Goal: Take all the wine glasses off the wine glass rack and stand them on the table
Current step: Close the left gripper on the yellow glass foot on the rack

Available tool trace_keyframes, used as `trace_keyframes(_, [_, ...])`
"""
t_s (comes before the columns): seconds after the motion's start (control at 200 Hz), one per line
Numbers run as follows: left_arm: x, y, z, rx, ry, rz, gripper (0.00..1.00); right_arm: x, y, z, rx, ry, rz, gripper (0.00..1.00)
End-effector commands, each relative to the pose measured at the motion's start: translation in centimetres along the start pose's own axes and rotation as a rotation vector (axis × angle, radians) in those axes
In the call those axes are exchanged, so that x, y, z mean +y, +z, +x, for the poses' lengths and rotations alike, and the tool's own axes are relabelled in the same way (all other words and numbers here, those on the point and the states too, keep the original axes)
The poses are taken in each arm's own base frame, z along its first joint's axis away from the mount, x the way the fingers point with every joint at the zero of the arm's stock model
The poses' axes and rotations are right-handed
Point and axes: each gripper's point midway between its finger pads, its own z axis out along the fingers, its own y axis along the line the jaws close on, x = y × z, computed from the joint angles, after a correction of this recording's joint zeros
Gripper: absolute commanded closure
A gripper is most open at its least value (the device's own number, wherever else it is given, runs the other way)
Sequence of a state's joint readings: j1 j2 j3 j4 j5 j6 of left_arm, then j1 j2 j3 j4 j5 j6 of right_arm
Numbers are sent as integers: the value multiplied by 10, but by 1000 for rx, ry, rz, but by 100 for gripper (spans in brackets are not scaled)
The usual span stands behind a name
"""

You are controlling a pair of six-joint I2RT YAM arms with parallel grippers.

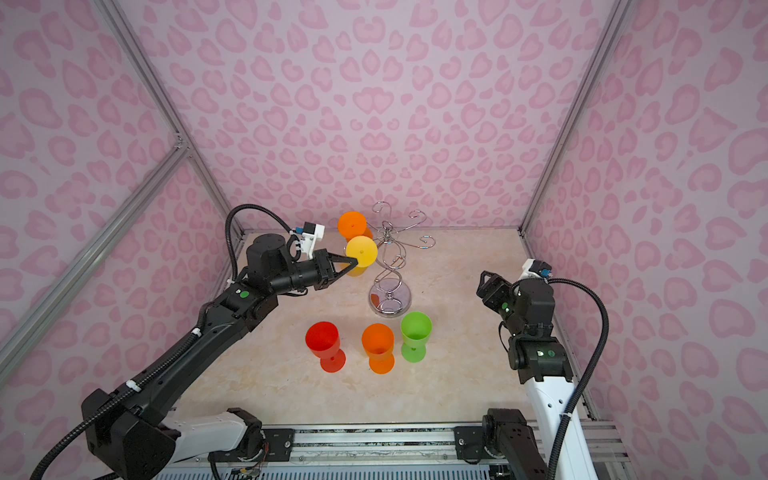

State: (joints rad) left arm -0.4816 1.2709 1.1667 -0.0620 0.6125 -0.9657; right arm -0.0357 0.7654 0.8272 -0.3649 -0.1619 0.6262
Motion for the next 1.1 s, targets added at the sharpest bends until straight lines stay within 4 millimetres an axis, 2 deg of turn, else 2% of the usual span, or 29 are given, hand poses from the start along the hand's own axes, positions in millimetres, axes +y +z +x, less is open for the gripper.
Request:
trace_keyframes(0.0, [-13, -5, -5, -20, 27, 31, 98, 3, 0, -1, -7, 3, -18, 21])
trace_keyframes(0.41, [-36, -17, -8, -39, -41, 92, 98, 3, -3, -1, -9, 5, -19, 21])
trace_keyframes(0.655, [-33, -18, -7, -23, -162, 113, 98, 2, -5, 0, -12, 6, -17, 21])
trace_keyframes(1.096, [-25, -38, -17, -73, -262, 112, 98, 0, -8, 0, -18, 5, -13, 21])
